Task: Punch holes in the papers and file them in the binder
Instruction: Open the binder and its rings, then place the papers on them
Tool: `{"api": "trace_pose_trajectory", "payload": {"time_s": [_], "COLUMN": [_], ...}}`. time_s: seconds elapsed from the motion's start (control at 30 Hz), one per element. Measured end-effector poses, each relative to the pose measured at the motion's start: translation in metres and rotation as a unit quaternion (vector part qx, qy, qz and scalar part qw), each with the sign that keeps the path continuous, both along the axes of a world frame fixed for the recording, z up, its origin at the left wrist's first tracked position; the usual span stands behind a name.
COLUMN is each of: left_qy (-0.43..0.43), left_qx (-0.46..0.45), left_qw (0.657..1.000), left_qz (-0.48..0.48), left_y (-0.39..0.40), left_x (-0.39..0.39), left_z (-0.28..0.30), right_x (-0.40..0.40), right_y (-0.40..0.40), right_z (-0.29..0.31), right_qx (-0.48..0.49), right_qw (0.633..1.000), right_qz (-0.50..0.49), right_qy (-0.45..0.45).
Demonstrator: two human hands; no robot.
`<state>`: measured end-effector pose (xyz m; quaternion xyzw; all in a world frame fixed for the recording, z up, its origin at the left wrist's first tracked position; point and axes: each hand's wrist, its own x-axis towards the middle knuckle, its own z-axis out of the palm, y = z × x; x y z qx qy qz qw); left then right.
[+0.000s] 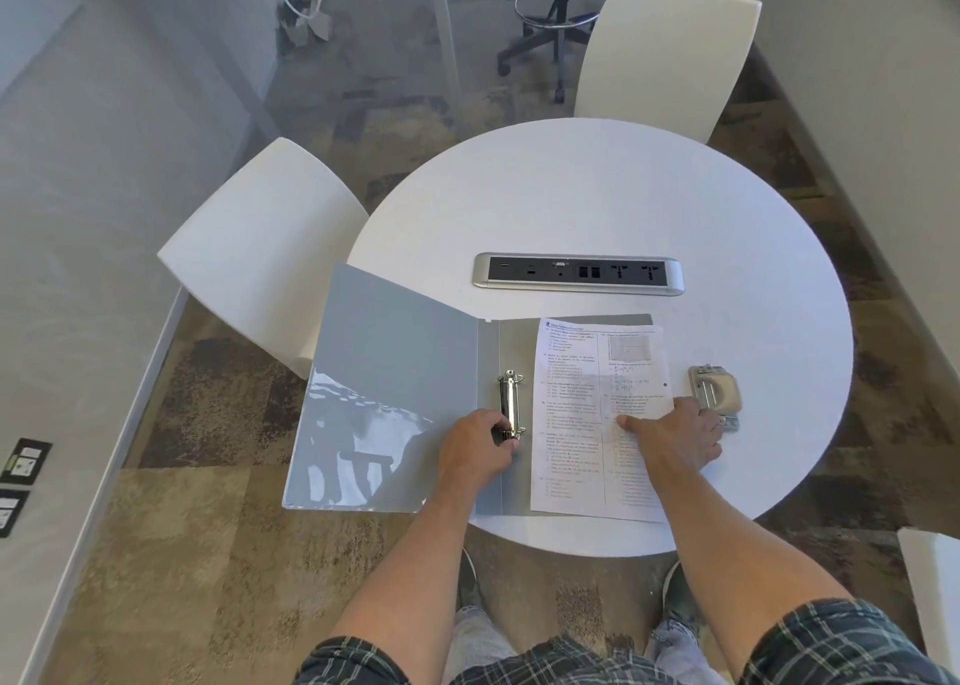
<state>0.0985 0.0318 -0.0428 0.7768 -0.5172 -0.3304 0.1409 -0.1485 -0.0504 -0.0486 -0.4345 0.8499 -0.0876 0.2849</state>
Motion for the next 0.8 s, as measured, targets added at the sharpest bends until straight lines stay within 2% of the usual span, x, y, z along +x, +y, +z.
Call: {"api": "trace_pose_trajectory", "payload": {"time_s": [0.17, 0.37, 0.53, 0.6, 0.7, 0.8], "left_qy": [0.012, 0.017, 0.042, 0.076, 0.171, 0.254], "left_qx": [-0.006, 0.001, 0.018, 0.033, 0.04, 0.005], "left_qw": [1.0, 1.0, 0.999, 0.996, 0.981, 0.955], "left_qz": [0.005, -0.002, 0.006, 0.027, 0.087, 0.152], "left_y": [0.002, 0.0, -0.004, -0.007, -0.015, -0.025], "left_x": [0.0, -0.002, -0.002, -0.003, 0.0, 0.012], "left_z": [0.003, 0.014, 0.024, 0.031, 0.043, 0.048], "right_x": [0.0, -0.004, -0.011, -0.012, -0.008, 0.003], "right_y": [-0.001, 0.005, 0.0, -0.004, -0.01, -0.011], "right_z": [-0.001, 0.004, 0.01, 0.014, 0.013, 0.019], "right_qx": [-0.015, -0.093, -0.163, -0.177, -0.164, -0.14], "right_qw": [1.0, 0.984, 0.953, 0.938, 0.914, 0.881], "right_qz": [0.005, -0.02, -0.046, -0.054, -0.063, -0.048], "right_qy": [-0.018, -0.152, -0.252, -0.292, -0.366, -0.449]}}
